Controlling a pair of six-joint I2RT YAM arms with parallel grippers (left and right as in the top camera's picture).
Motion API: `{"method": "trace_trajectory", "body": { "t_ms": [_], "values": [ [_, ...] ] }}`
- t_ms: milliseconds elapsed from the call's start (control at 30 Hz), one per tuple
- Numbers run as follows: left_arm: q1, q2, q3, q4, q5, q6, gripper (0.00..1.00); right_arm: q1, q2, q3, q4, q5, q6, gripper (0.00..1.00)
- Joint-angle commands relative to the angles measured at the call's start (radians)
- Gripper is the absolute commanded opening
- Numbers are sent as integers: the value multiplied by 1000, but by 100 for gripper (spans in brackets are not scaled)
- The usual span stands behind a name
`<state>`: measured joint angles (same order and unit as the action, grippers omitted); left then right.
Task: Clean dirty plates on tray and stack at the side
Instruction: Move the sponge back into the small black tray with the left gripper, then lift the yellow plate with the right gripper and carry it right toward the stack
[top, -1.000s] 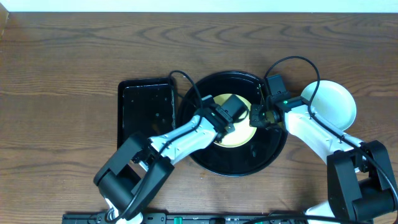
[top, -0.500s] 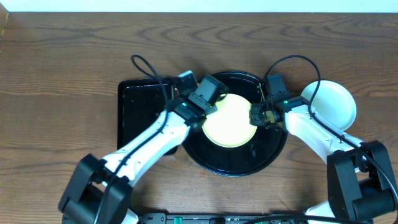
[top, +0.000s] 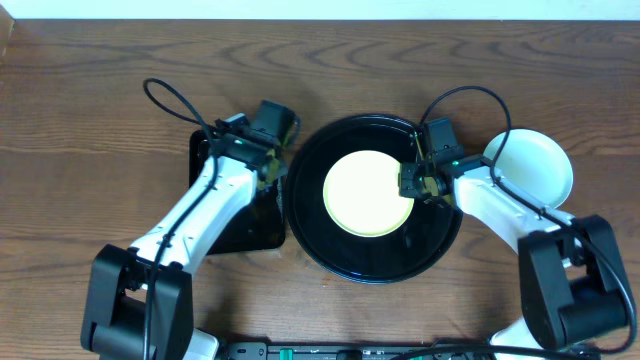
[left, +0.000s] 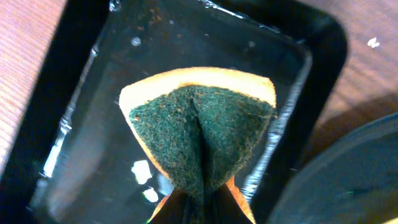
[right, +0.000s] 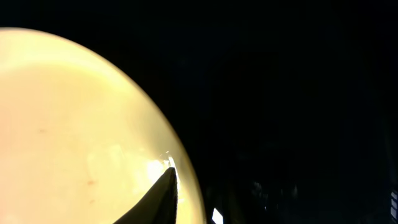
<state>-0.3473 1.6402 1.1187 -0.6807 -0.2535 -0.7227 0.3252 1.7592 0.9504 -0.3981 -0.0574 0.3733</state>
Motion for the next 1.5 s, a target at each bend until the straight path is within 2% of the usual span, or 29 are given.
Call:
{"method": "trace_trajectory", "body": {
  "t_ms": [0,67,200,300,400,633,967,1200,1300,1467],
  "values": [
    [42,1,-16,-8,45,251,7,9,46,0,14,-25,-66,20],
    [60,8,-21,-8,45,282,7,9,64,0,27,-59,-109,17],
    [87,22,-25,-8,44,284,8,9,75,0,33,-83,-136,2],
    [96,27,-29,-6,44,283,8,9,61,0,52,-84,-145,1],
    [96,27,-31,-7,43,284,14,9,39,0,72,-132,-184,1],
    [96,27,-31,-6,43,283,14,7,-10,0,92,-286,-222,1],
    [96,27,-31,-6,43,283,14,-20,-66,0,137,-279,-231,1],
    [96,27,-31,1,43,284,14,-29,-158,0,140,-154,-346,1],
    [96,27,-31,8,43,284,8,-27,-198,0,138,-81,-383,1],
    [96,27,-31,12,44,287,8,-11,-256,0,129,85,-417,1]
  ]
}}
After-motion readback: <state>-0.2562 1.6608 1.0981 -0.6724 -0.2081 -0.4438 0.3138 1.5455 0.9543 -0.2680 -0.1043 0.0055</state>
